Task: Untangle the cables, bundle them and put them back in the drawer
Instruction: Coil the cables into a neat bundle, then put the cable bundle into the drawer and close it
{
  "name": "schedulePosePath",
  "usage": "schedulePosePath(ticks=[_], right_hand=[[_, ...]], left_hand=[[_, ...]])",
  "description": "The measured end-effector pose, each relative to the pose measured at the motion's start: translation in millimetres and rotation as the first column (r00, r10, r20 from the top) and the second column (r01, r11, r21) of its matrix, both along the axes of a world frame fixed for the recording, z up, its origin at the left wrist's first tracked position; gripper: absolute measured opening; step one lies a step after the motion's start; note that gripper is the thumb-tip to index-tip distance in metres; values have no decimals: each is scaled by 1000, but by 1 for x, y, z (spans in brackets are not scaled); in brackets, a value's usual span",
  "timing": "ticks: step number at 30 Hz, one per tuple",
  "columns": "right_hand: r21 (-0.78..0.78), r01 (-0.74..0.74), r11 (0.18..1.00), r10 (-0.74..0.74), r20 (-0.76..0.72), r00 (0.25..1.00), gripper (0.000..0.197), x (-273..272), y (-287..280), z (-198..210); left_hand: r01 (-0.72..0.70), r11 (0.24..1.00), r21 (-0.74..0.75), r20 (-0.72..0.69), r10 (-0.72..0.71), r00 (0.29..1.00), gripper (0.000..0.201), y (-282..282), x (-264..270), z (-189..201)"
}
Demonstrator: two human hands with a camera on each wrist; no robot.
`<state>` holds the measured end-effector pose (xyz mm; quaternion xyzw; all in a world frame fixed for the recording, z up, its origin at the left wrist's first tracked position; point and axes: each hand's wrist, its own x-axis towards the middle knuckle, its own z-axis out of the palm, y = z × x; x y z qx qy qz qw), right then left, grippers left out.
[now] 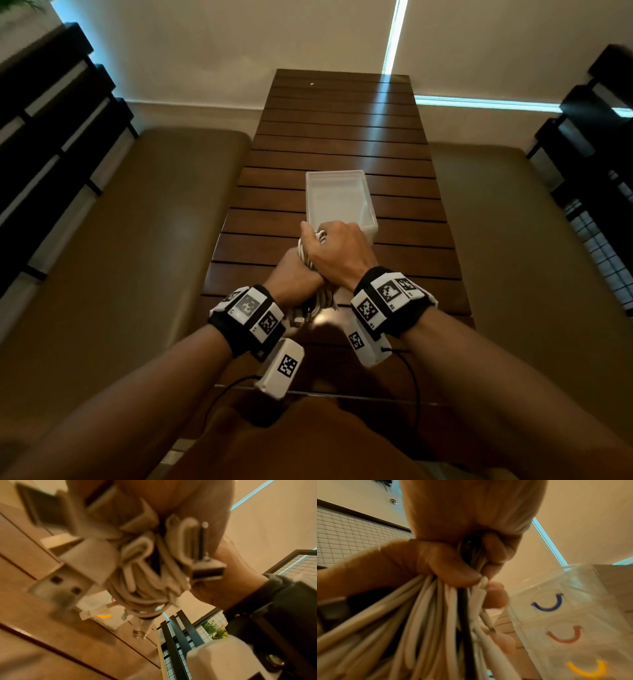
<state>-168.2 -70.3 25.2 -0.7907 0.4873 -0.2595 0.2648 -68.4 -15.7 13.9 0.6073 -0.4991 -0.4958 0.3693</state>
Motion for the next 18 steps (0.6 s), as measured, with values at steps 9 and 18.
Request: schedulePosePath(ticks=[9, 18], right_hand=[[326, -153, 933, 147, 46, 988, 51, -18, -18, -13], [331, 108, 937, -107, -23, 994, 55, -68, -81, -67]], left_hand=[[-140, 981, 134, -18, 143, 990, 32, -2, -1, -21], [-53, 997, 63, 279, 34, 960, 70, -2, 21, -23]])
